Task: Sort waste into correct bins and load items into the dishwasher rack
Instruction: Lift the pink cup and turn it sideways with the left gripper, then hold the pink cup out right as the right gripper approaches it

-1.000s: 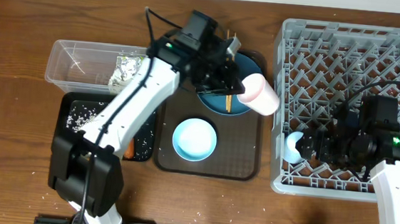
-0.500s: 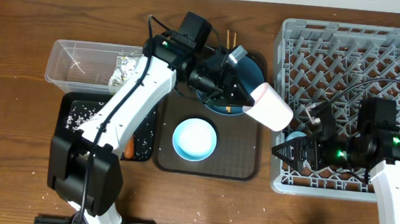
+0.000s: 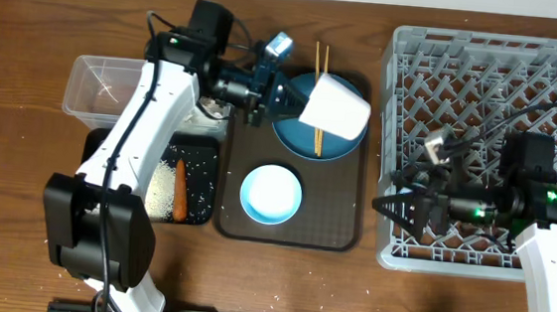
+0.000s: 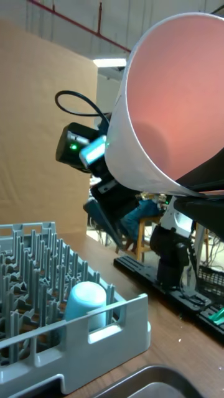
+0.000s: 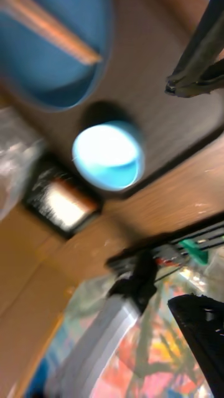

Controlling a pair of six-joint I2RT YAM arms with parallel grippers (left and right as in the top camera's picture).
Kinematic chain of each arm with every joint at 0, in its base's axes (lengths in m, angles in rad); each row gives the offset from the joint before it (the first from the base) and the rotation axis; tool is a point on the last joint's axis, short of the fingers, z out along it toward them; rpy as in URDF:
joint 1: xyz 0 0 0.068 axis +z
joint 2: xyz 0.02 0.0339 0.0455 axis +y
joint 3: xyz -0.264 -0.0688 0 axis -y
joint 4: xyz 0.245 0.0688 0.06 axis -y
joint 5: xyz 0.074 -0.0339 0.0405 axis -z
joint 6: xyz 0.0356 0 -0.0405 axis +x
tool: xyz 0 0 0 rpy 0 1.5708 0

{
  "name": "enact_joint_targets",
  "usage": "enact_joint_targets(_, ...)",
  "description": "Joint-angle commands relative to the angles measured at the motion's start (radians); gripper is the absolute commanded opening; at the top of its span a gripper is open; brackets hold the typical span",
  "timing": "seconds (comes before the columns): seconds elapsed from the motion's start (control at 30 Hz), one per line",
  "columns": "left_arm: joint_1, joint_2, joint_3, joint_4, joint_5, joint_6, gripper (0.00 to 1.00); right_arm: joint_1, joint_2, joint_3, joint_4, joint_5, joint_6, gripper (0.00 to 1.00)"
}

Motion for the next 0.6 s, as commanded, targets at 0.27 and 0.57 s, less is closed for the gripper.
enact_joint_targets(0.27,-0.019,-0.023,0.003,-0.176,0.051,0.262,0.06,0.006,0.0,0.007,0.134,-0.314,-0.023,0.99)
enact_joint_targets(0.57,-0.106,-0.023,0.003,-0.203,0.052,0.293,0.06,0.008,0.0,0.007,0.134,-0.314,-0.023,0.99)
